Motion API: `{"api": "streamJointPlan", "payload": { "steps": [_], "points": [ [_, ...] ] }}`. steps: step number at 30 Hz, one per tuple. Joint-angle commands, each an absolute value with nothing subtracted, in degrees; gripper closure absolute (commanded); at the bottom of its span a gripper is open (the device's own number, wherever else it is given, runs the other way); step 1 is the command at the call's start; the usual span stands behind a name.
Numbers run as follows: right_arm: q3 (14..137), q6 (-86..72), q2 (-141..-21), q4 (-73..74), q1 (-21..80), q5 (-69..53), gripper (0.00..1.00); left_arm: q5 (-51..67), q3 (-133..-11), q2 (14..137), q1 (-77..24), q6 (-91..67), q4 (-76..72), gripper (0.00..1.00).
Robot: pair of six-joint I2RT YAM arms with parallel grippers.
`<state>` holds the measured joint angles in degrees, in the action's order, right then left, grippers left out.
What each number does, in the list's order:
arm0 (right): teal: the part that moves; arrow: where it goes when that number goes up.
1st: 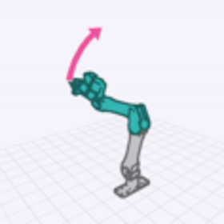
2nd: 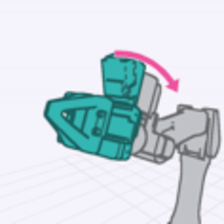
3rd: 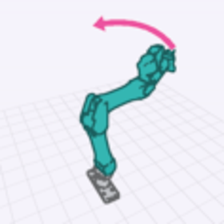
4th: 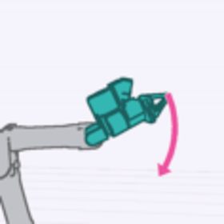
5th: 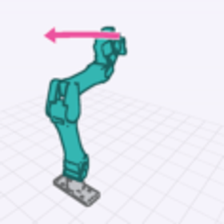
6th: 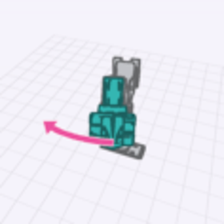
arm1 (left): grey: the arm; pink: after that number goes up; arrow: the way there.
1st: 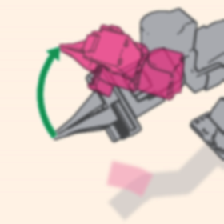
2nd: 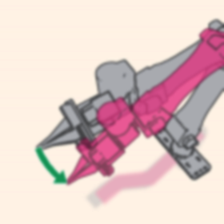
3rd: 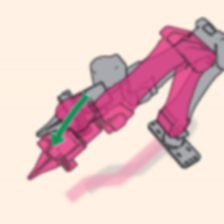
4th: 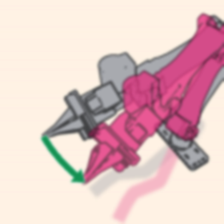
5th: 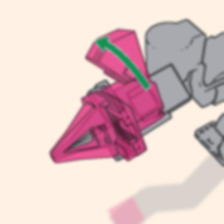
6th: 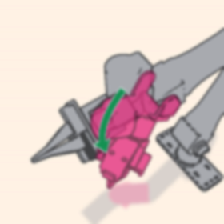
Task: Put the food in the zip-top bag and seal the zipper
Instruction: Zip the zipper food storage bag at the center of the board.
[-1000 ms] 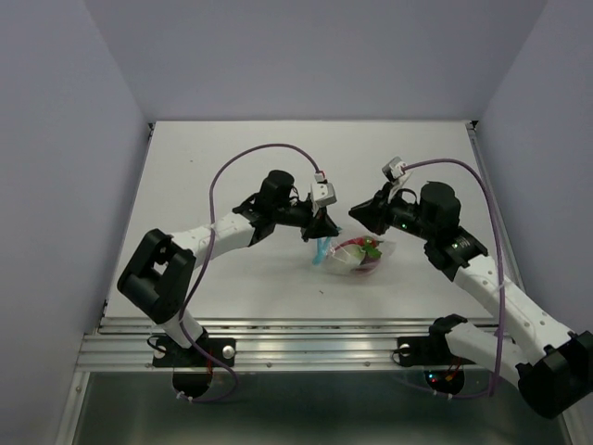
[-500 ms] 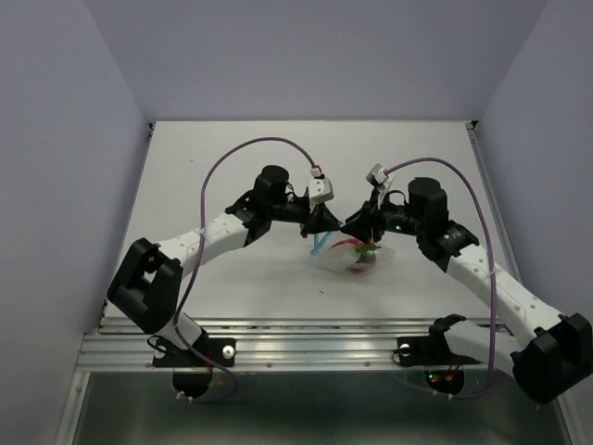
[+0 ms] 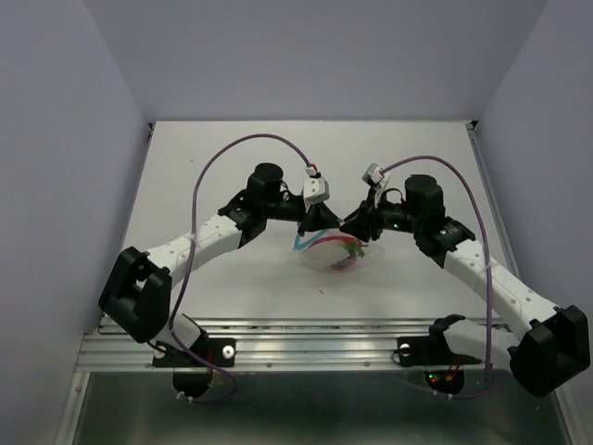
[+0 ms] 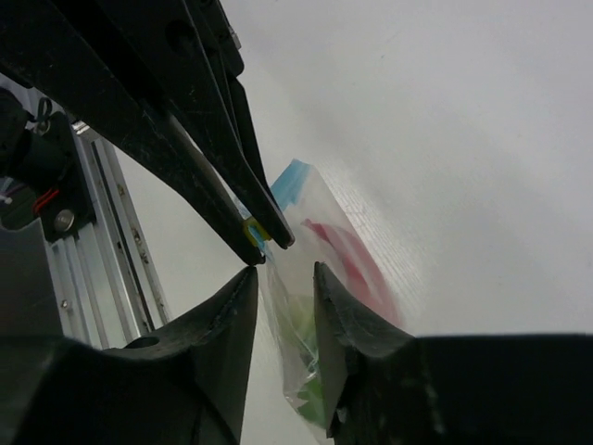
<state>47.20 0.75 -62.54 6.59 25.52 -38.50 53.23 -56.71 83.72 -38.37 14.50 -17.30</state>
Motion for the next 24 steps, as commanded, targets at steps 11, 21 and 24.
{"api": "streamJointPlan", "payload": {
  "steps": [11, 21, 24],
  "points": [
    [47.9, -4.9, -60.0, -5.8, 25.4, -36.8, 0.99, 54.4, -57.5, 82.6, -38.7, 15.5, -17.9, 1.00],
    [45.4, -8.5, -52.1, -8.2, 25.4, -28.9, 0.99, 49.5, -55.8, 84.4, -38.7, 13.7, -16.9, 1.00],
    [45.4, -9.3, -49.9, -8.5, 25.4, -30.1, 0.99, 46.8, -52.9, 83.4, -38.7, 12.2, -19.0, 1.00]
  ]
}}
